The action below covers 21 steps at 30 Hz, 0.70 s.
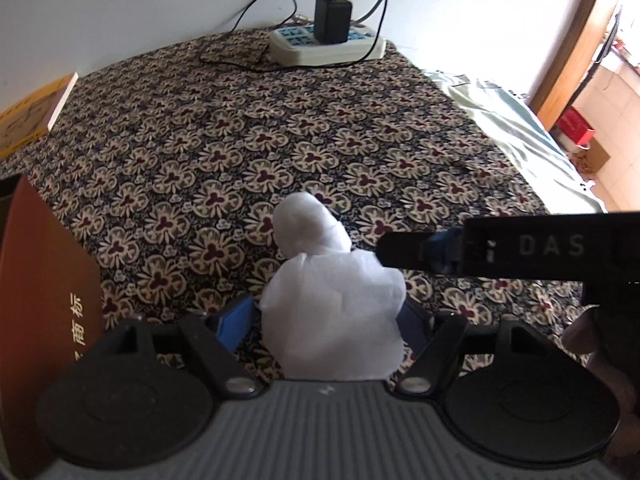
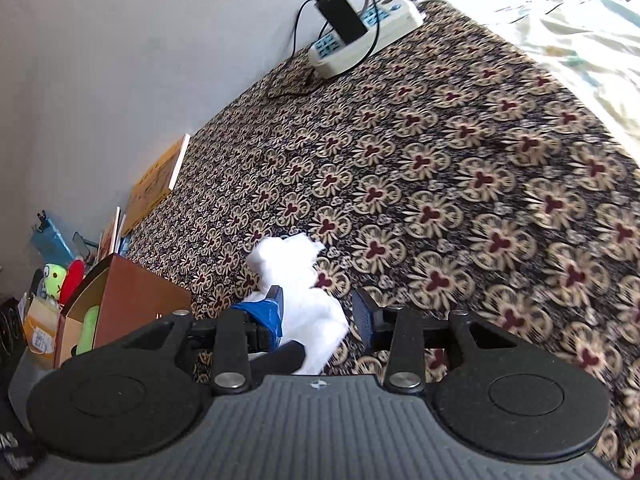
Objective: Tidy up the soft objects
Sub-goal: 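Grasp the white plastic bag with the left gripper, then carry the white plastic bag into the cardboard box and open the left gripper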
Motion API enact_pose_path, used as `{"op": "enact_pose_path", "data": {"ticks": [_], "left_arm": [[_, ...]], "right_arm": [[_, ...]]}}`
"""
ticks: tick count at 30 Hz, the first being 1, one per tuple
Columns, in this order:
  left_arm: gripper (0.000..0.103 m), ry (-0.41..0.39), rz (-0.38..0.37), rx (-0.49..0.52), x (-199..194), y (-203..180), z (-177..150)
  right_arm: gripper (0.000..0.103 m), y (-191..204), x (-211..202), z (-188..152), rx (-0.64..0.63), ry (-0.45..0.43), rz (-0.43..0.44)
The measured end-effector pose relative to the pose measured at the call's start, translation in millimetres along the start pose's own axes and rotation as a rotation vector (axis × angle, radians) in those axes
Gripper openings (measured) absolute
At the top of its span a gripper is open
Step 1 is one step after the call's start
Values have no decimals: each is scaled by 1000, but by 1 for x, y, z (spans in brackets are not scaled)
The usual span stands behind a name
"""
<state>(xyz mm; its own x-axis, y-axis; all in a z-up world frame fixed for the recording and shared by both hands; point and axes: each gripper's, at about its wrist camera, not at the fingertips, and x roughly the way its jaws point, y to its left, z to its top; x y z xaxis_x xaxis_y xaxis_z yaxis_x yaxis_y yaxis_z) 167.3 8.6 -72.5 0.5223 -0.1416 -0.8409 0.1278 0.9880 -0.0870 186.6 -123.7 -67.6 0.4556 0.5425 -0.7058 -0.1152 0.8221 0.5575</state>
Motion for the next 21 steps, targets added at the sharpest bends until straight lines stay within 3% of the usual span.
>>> {"op": "enact_pose_path", "data": {"ticks": [8, 21], "left_arm": [[75, 31, 28, -10, 14, -2, 5], [58, 61, 2, -44, 29, 8, 8]], "right_arm": [[23, 3, 29, 6, -45, 59, 39], [23, 3, 52, 7, -85, 105, 128]]}}
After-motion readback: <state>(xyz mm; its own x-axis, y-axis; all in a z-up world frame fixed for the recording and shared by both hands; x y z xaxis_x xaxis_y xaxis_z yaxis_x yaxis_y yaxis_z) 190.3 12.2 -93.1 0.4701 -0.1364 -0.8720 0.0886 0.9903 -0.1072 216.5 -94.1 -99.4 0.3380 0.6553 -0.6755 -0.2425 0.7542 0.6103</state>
